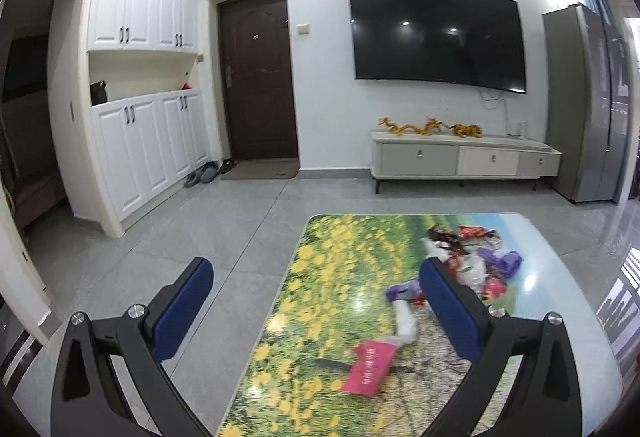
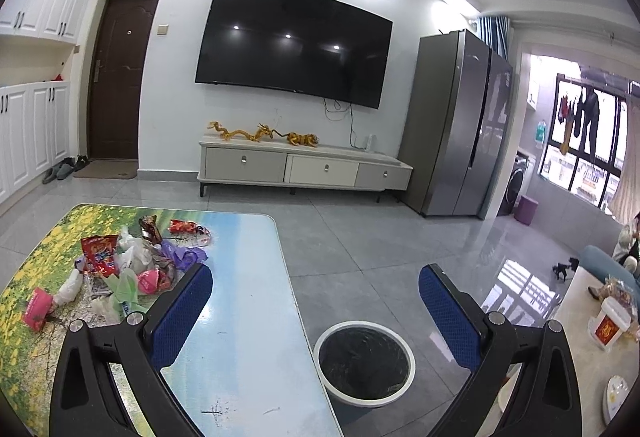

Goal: Collect trash
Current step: 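Move both tools toward the trash pile on the table, then grasp the pink bag with the left tool while the right tool grasps the green bag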

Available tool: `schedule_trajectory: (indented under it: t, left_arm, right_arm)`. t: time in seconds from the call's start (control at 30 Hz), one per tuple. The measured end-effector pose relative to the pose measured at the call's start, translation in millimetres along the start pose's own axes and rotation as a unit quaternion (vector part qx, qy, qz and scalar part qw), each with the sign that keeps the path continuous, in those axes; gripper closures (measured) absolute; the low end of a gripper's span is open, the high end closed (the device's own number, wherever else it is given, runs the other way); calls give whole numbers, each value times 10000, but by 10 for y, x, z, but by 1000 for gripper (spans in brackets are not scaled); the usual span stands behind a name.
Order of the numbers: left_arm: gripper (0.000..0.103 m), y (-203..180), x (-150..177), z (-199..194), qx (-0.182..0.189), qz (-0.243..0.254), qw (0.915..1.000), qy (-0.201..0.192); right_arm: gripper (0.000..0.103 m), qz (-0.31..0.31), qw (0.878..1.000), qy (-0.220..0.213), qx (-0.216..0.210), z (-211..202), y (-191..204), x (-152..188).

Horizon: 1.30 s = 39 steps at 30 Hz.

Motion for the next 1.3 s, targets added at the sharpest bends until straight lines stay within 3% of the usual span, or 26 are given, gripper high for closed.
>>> schedule_trajectory:
  t: [0.13, 0.23, 0.43, 0.5, 0.6, 0.83, 0.9, 0.93, 0.97, 1.0, 1.03, 1.13, 1.3]
  left_arm:
    - [0, 154, 83, 95, -88, -49, 9999, -39]
    - [0, 169, 254, 257, 149, 18, 9995, 277]
    - [0, -43, 631, 673, 751, 367, 9892, 1206]
    - [0, -126, 731, 794, 863, 465, 9855, 1383]
    - [3, -248, 842, 993, 1003, 543, 9801, 1627]
    - [26, -383, 1064, 1342, 1336, 543, 9659, 2150]
    - [37, -422, 1102, 1383, 1422, 538, 9628, 2235]
    - [47, -450, 1126, 1409, 1481, 537, 9603, 2302]
    - [58, -466, 1143, 1419, 1517, 535, 9587, 2346]
    - [63, -490, 1164, 1433, 1576, 535, 9560, 2414]
    - [71, -509, 1180, 1437, 1591, 541, 9548, 2452]
    - [75, -539, 1193, 1398, 1586, 565, 9554, 2427]
    - [86, -565, 1095, 1208, 1654, 580, 9581, 2266]
  right_arm:
    - [0, 221, 9991, 25, -353, 106, -57, 29]
    - [0, 417, 9938, 260, -996, 276, -44, 47]
    - [0, 28, 9641, 1118, -2407, 717, 429, 164]
    - [0, -80, 9473, 1386, -2887, 881, 654, 205]
    - [0, -316, 9294, 1672, -3274, 1086, 1007, 254]
    - [11, -477, 8964, 2198, -3820, 1550, 1571, 400]
    - [22, -490, 8916, 2304, -3868, 1655, 1706, 432]
    - [27, -467, 8873, 2366, -3931, 1708, 1748, 453]
    - [44, -452, 8837, 2441, -3969, 1767, 1776, 483]
    - [64, -446, 8815, 2493, -3985, 1789, 1776, 503]
    - [69, -422, 8769, 2555, -4050, 1804, 1767, 534]
    - [75, -298, 8691, 2514, -4249, 1743, 1649, 552]
    - [76, -196, 8694, 2255, -4392, 1519, 1391, 472]
Point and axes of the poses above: each gripper's, at about its wrist camera, not at the fingertips, and z roughly the way its jaws point, y to its left, x to its underside, the point moved 2 cm from there along z, roughly the way its jaws point
